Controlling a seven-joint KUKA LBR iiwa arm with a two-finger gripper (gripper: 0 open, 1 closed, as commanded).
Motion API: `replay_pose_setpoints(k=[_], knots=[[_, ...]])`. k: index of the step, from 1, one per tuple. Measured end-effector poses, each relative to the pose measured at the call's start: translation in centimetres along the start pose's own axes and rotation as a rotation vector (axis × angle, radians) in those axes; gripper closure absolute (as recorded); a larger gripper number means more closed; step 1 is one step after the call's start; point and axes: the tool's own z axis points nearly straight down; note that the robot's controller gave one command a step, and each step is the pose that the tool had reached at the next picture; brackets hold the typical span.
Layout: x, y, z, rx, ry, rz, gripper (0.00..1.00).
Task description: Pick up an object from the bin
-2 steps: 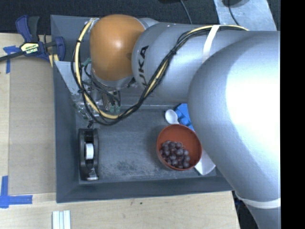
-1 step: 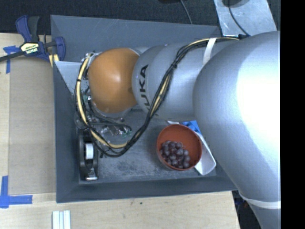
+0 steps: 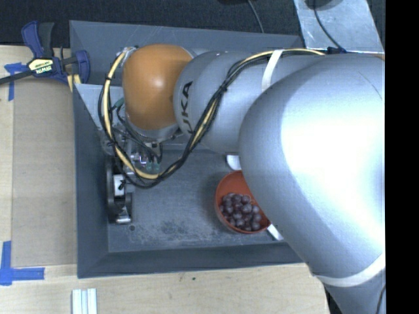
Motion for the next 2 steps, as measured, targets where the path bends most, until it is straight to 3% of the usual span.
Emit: replay_pose_setpoints(k=[1,2], knots=[[5.43,-0.12,0.30,0.022,-0.037,-0.880,1.00],[6.14,-0.50,0.99,0.027,-0.016,-0.886,1.00]])
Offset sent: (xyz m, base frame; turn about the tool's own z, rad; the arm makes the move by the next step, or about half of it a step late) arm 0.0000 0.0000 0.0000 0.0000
